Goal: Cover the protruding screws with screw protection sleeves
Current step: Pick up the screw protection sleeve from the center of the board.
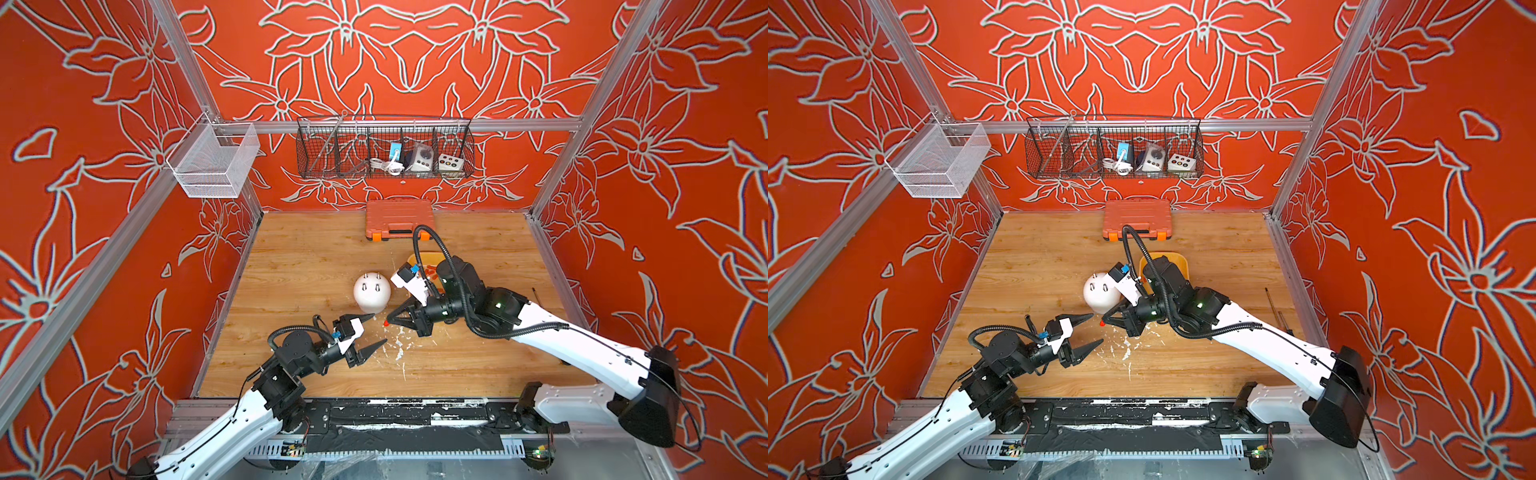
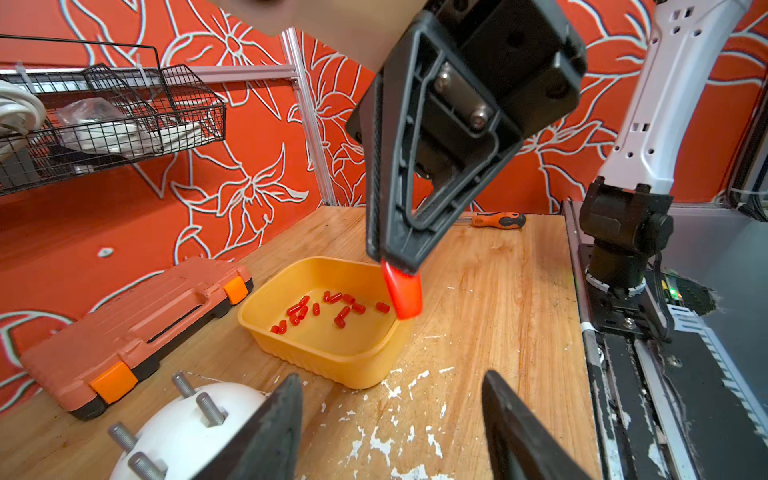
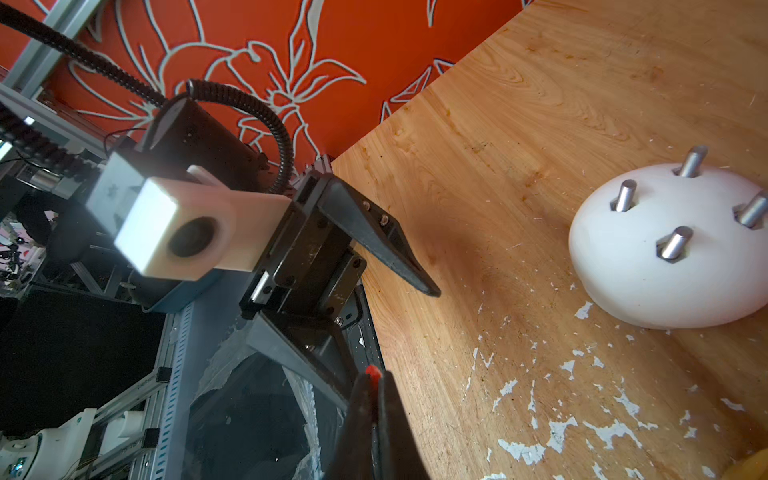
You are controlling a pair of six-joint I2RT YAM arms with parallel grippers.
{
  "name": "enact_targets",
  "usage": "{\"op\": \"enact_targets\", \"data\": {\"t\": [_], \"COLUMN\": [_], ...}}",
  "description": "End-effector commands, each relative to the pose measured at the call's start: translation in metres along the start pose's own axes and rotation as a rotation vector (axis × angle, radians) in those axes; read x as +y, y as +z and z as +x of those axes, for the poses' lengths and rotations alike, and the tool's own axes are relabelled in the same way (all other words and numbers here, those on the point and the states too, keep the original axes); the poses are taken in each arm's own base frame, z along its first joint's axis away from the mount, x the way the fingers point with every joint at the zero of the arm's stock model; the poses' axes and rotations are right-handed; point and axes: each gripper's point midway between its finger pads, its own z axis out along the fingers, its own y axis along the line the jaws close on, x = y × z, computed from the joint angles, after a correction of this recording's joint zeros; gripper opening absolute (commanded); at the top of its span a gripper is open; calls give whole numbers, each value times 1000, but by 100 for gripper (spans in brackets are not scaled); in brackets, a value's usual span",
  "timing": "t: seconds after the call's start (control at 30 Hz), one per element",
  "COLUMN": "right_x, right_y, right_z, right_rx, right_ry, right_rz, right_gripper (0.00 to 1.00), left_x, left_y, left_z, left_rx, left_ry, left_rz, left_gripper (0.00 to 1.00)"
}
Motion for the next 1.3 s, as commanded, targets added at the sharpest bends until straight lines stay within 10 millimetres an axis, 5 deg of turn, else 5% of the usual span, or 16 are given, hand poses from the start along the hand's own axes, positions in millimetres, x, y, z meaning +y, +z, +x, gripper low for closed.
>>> {"op": "enact_targets", "data": {"t": [0.0,0.37,0.87,1.27], "right_x": [-6,-1,3,4], "right_y": [9,26,27,28], "right_z": [-7,-4,-6,-9], "right_rx": [-25,-7,-19,-32], "right_ry": [11,-2,-23,-26], "right_rz": [32,31,34,32], "right_gripper": [0,0,0,0], "left_x": [-5,-4,0,0], "left_y": [0,-5,-5,-6], "left_z": [-5,-8,-5,-7], "left_rx": [-25,-41,-16,-19], "left_ry": [27,30,24,27], "left_rz": [26,6,-16,-17], "left_gripper": [67,57,21,7]}}
